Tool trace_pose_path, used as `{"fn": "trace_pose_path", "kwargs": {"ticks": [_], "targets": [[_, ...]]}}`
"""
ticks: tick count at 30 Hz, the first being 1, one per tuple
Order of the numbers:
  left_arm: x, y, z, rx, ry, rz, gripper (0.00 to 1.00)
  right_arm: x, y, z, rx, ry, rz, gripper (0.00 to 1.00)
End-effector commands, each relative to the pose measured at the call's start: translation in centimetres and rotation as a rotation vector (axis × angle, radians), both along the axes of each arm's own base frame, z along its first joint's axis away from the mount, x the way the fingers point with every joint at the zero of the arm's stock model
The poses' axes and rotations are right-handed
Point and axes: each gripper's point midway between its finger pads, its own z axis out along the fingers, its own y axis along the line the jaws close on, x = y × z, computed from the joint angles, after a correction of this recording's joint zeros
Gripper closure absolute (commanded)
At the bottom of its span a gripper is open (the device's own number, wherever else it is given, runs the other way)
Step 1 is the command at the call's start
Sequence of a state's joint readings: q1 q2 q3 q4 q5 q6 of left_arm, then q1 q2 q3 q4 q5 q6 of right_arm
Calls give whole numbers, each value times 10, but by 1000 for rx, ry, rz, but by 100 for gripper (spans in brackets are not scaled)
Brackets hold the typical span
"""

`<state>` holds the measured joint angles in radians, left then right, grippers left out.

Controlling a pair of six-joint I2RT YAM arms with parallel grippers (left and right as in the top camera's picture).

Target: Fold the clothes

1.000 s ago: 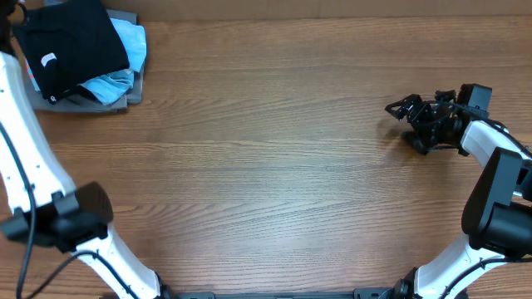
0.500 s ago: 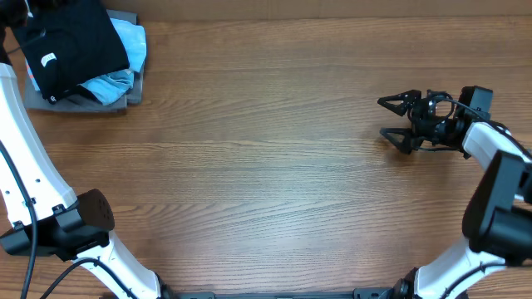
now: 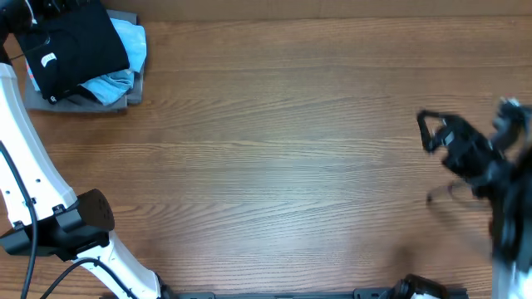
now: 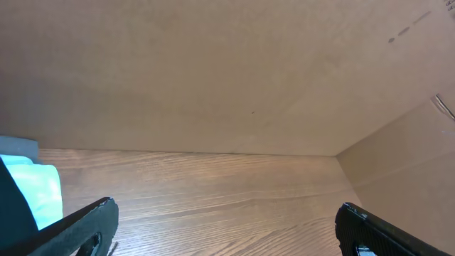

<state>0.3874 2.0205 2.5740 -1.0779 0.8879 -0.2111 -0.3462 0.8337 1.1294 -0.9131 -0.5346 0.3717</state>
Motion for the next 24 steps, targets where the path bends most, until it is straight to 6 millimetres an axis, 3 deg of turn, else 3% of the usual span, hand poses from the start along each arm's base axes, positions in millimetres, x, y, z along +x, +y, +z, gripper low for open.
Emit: {"fn": "trace_pose_path", "kwargs": {"ticks": [1, 4, 8, 24], "targets": [[-1, -4, 3, -11, -7, -16, 0, -34, -14, 20, -126, -84, -138, 0], [-1, -4, 3, -11, -7, -16, 0, -66, -3, 26, -115, -125, -151, 0], [-1, -4, 3, -11, -7, -16, 0, -91, 6, 20, -103, -118, -155, 0], [-1, -4, 3, -11, -7, -16, 0, -113, 8, -21, -77, 72, -176, 0]]}}
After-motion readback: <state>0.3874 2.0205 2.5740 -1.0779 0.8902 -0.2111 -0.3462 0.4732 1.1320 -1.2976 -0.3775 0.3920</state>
